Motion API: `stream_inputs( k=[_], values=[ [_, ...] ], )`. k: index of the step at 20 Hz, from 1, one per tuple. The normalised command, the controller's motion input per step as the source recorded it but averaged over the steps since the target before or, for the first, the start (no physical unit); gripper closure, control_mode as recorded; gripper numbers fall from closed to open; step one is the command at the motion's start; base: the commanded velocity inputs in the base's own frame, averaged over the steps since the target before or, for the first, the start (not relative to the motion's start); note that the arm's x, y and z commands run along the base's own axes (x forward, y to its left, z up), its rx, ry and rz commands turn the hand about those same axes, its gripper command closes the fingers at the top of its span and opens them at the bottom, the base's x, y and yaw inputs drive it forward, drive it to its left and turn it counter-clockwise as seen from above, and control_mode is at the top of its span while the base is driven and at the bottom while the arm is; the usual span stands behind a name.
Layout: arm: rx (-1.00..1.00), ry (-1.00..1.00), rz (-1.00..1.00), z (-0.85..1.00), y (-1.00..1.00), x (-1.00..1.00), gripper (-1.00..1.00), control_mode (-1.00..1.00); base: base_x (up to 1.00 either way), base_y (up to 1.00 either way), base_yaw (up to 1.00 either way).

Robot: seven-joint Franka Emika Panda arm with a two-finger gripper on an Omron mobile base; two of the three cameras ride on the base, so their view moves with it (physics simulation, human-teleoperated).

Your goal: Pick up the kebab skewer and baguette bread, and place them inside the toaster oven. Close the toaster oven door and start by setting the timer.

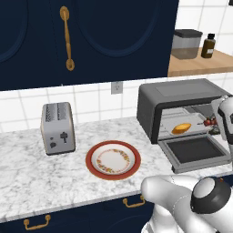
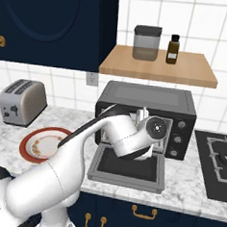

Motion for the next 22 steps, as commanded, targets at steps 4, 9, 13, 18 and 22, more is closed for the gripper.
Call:
stream_inputs(
  k=[4,9,13,18,22],
  values=[
    [0.00,0.00,0.00,-0.30,0.00,0.47,1.00,-1.00,0.00,0.00,0.00],
    [0.00,0.00,0.00,-0.18,0.00,0.46,1.00,-1.00,0.00,0.00,0.00],
    [0.00,0.00,0.00,-0.14,-0.04,0.37,1.00,-1.00,0.00,0.00,0.00],
    [0.00,0.03,0.01,-0.11,-0.14,0.22,1.00,-1.00,0.00,0.00,0.00],
    [0.00,0.00,0.02,-0.06,-0.10,0.37,1.00,-1.00,0.00,0.00,0.00]
  ],
)
